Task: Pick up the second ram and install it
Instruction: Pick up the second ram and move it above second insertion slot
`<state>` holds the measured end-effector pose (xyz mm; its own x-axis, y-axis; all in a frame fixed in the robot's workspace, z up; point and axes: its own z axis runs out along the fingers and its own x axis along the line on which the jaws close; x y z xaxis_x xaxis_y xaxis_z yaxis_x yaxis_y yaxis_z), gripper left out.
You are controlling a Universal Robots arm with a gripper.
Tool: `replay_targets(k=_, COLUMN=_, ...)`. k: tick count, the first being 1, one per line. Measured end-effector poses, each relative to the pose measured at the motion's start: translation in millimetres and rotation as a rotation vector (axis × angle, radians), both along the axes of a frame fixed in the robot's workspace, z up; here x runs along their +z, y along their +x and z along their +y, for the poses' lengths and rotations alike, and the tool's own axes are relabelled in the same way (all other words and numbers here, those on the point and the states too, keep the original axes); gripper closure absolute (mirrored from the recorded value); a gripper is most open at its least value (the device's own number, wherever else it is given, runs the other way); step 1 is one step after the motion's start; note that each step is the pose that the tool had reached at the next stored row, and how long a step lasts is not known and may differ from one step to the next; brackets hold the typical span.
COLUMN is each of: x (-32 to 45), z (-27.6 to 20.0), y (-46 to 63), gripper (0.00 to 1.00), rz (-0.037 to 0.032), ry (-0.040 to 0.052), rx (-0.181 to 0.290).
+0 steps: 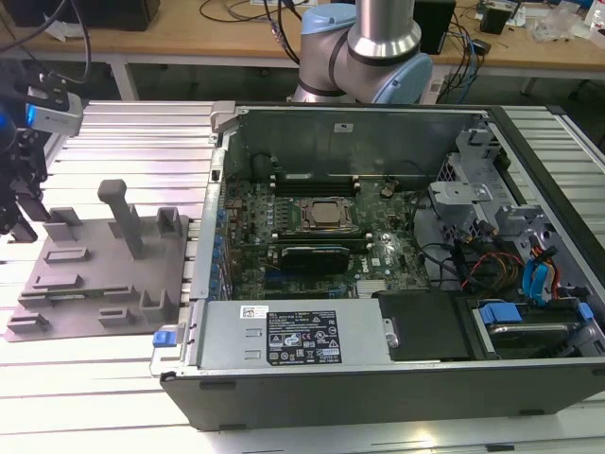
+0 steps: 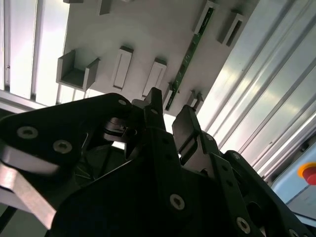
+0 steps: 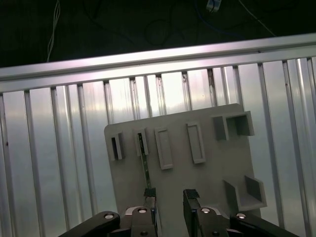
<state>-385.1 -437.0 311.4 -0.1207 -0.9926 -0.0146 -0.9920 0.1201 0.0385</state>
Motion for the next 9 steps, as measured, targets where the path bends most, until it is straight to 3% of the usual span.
replay_targets(k=9, x=-11.0, z=0.0, y=0.0, gripper=0.66, rz=0.0000, ry=0.0000, rx=0.000)
